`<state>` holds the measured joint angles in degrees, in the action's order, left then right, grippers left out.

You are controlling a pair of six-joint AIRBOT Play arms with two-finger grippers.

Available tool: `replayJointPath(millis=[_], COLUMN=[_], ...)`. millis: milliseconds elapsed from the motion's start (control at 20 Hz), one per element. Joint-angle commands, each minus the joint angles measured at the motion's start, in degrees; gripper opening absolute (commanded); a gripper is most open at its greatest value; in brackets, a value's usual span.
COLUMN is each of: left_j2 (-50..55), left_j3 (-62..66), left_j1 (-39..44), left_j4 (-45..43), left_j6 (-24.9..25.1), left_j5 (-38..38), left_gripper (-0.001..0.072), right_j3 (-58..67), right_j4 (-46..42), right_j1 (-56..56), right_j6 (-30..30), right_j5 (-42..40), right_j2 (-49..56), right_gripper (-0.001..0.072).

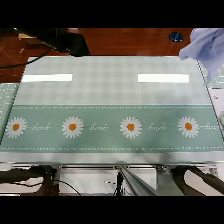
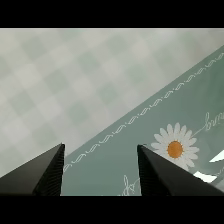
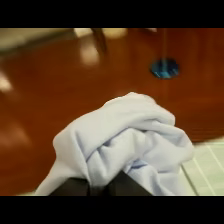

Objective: Fold the shirts.

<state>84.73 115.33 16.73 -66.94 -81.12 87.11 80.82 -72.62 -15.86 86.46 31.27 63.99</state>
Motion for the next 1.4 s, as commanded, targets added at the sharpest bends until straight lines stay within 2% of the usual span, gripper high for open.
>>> replayJointPath(millis=[0,50,150,250,350,450,750,950,1200,1250,1350], left_j2=[-5.31,-7.28,-10.69,-13.29,-14.93,-15.34,-15.37,-15.32,-15.32,-15.32,-15.32], left_j3=[2.73,2.73,2.73,2.71,2.69,2.69,-4.02,-10.91,-19.65,-21.57,-25.00], left_j1=[-0.04,-0.04,-0.04,-0.04,-0.04,-0.04,-0.04,-0.04,-0.04,-0.04,-0.04], left_j4=[-1.44,-2.69,-5.16,-7.48,-9.20,-9.44,-10.95,-11.63,-11.58,-11.58,-11.58], left_j6=[-2.05,-2.97,-3.23,-3.98,-4.70,-4.70,-4.39,-4.02,-3.98,-3.98,-3.98], left_j5=[5.81,7.08,9.40,11.47,14.08,16.35,17.55,16.94,11.98,10.62,8.02], left_gripper=[0.0536,0.0536,0.0536,0.0536,0.0536,0.0536,0.0536,0.0536,0.0536,0.0536,0.0536], right_j3=[0.07,0.07,0.07,0.07,0.04,0.00,0.00,0.00,0.00,0.00,0.02], right_j4=[18.36,22.95,28.26,29.86,28.44,25.38,2.91,-5.07,-4.92,-4.90,-5.97], right_j1=[0.02,0.02,0.02,0.90,5.84,14.53,41.40,47.91,47.80,47.80,47.67], right_j6=[-8.68,-11.23,-12.72,-12.70,-12.66,-12.55,-7.26,-6.03,-3.48,-3.48,-3.23], right_j5=[4.63,7.93,16.00,24.50,29.24,30.71,30.23,30.27,30.32,30.29,30.67], right_j2=[-10.14,-12.02,-14.58,-15.41,-14.91,-13.40,-0.15,13.44,24.55,25.24,24.59], right_gripper=[0.0032,0.0032,0.0032,0.0032,0.0032,0.0032,0.0032,0.0032,0.0035,0.0109,0.0447])
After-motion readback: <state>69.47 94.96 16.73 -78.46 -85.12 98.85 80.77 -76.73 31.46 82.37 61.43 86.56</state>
